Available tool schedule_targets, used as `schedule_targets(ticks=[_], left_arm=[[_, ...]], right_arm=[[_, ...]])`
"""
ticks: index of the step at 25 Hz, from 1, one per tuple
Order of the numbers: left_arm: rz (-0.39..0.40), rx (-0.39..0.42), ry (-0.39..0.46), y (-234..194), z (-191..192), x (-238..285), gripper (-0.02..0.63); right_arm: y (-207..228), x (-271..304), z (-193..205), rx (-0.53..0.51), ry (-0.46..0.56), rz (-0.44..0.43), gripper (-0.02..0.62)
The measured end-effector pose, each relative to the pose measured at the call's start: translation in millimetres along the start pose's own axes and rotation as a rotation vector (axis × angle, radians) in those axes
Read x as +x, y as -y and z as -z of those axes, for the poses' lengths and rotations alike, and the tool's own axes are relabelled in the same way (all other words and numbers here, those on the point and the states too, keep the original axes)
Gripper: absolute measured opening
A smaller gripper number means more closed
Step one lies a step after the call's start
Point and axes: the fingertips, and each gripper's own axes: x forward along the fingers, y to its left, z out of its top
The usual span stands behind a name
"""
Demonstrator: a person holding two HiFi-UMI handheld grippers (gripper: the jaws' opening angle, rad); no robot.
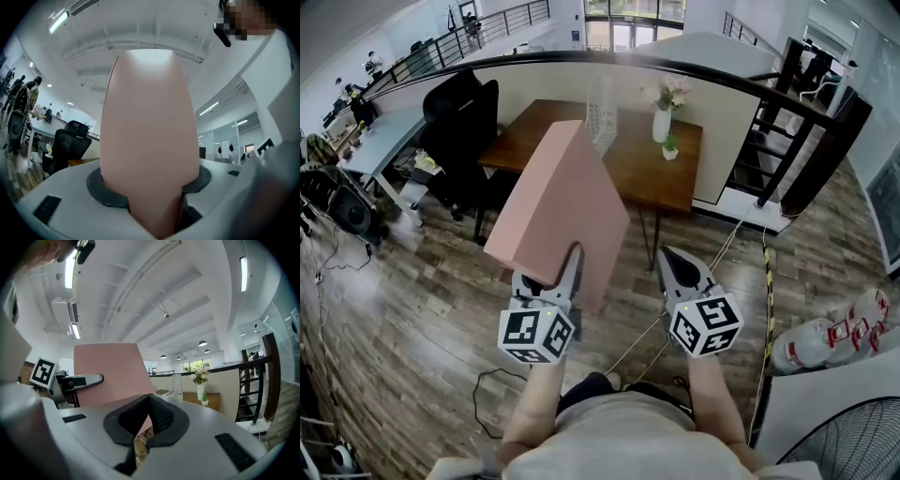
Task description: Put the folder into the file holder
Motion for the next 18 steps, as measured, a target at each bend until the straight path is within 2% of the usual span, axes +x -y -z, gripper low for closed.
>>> schedule_targets(ticks=[4, 10, 18], left_arm=[[0.038, 0.032, -0.005, -1.6, 1.4, 12.4, 0.296], [0.087, 0.034, -0.005, -3.3, 2.3, 26.5, 0.296], [0.087, 0.038, -0.008, -12.0, 12.3, 66.0, 0.296]], right_arm=[[-4.5, 12.6, 4.8, 0.004, -0.011, -0.002, 0.009], [-15.0, 25.4, 14.7, 0.030, -0.018, -0.012, 0.009], [8.9, 57.9, 22.5, 0.042, -0.029, -0.013, 0.009]])
